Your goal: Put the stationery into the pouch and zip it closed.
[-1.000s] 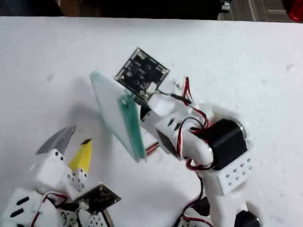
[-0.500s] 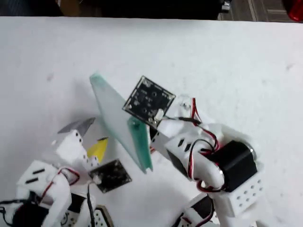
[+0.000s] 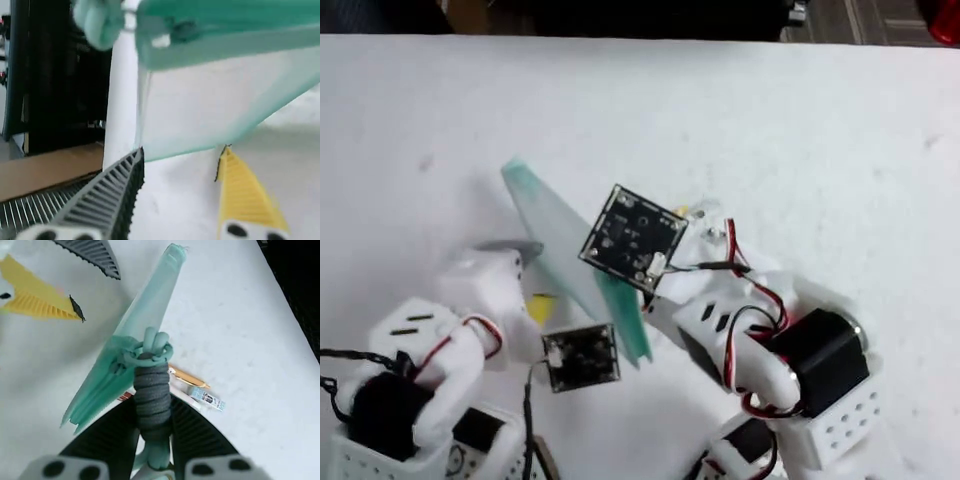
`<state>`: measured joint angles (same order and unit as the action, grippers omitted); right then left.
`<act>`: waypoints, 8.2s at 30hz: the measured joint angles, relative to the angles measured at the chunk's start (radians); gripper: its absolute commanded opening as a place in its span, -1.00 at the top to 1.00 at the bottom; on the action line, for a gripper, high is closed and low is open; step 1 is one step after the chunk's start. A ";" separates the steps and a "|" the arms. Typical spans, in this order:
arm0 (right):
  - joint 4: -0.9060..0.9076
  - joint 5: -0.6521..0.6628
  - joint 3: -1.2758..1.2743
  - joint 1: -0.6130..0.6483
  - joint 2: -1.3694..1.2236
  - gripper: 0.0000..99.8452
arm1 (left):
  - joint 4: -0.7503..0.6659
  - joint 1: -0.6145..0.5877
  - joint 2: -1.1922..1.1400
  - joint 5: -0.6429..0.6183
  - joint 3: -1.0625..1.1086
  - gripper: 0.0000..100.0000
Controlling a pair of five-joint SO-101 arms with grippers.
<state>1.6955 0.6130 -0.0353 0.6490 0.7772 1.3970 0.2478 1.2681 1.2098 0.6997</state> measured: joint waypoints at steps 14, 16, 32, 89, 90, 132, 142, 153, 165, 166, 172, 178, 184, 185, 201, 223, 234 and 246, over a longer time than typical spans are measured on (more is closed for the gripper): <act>-0.018 0.002 -0.066 0.051 0.002 0.96 | -0.153 0.054 -0.009 -0.232 0.011 0.49; -0.018 0.002 -0.068 0.107 0.002 0.96 | -0.176 0.060 -0.009 -0.261 0.032 0.49; -0.118 -0.028 -0.071 0.066 0.009 0.97 | -0.157 0.133 0.017 -0.315 0.051 0.49; -0.110 -0.161 0.304 0.126 -0.376 0.97 | 0.146 0.365 0.496 -0.784 -0.097 0.56; -0.112 -0.161 0.296 0.126 -0.376 0.97 | 0.176 0.367 0.496 -0.750 -0.160 0.56; -0.167 -0.115 0.247 0.120 -0.374 0.97 | -0.463 0.084 0.477 -0.660 0.514 0.81; -0.293 -0.112 0.249 0.126 -0.374 0.97 | -0.572 0.055 0.482 -1.076 0.519 0.81; -0.331 -0.114 0.249 0.066 -0.374 0.97 | -0.485 0.017 0.086 -1.134 0.218 0.82; -0.374 -0.203 0.244 -0.015 -0.502 0.97 | -0.707 -0.094 -0.133 -1.307 0.236 0.77; -0.374 -0.203 0.244 -0.012 -0.502 0.97 | -0.738 -0.103 -0.123 -1.312 0.262 0.72; -0.374 -0.210 0.244 0.029 -0.491 0.97 | -0.643 -0.103 0.025 -1.214 0.359 0.53; -0.336 -0.207 0.244 0.078 -0.471 0.97 | -0.494 -0.028 0.166 -1.131 0.439 0.53; -0.321 -0.206 0.244 0.094 -0.471 0.97 | -0.433 -0.017 0.292 -1.109 0.483 0.90; -0.310 -0.206 0.244 0.094 -0.470 0.97 | -0.423 -0.017 0.316 -1.109 0.485 0.97; -0.358 -0.189 0.242 0.021 -0.358 0.97 | -0.413 0.005 0.457 -1.109 0.552 0.93; -0.543 -0.127 0.241 -0.126 -0.559 0.97 | -0.465 0.008 0.474 -1.109 0.601 0.96; -0.654 -0.127 0.241 -0.152 -0.624 0.97 | -0.465 0.006 0.474 -1.109 0.601 0.96; -0.767 -0.161 0.241 -0.239 -0.703 0.97 | -0.465 0.008 0.474 -1.109 0.601 0.96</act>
<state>0.9283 0.4519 0.2056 0.4097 0.0744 0.9321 0.2555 1.7423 0.1005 1.3011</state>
